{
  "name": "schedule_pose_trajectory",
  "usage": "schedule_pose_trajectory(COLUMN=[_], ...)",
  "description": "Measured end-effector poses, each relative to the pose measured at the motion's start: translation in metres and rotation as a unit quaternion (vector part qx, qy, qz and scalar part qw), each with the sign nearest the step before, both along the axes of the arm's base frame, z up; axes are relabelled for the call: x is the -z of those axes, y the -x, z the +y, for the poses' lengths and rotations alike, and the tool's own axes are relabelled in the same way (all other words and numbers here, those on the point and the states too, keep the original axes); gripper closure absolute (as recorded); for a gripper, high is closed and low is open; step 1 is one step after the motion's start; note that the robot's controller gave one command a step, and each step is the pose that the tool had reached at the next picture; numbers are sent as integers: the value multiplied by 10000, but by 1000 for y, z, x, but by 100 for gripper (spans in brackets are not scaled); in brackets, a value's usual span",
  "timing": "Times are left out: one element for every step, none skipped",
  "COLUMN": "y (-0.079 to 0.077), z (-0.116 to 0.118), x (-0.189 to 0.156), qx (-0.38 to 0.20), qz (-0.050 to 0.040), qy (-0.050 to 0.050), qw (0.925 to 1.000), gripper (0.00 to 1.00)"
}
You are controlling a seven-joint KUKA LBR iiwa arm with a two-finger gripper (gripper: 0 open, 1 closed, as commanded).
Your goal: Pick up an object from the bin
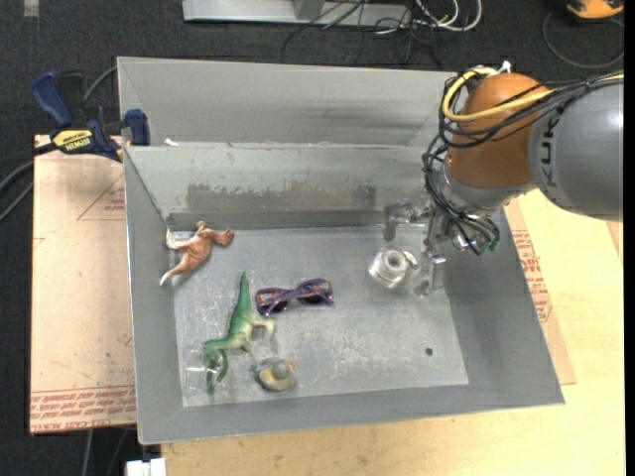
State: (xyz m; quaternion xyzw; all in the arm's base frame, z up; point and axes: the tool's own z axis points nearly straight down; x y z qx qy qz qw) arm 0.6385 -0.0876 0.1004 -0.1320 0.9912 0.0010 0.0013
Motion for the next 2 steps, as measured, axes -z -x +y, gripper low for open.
schedule_pose_trajectory(y=[-2,1], z=[1,1], x=[30,30], qx=[332,393], qz=[-58,-20], qy=[-1,-8], qw=[9994,9992], gripper=[0,100])
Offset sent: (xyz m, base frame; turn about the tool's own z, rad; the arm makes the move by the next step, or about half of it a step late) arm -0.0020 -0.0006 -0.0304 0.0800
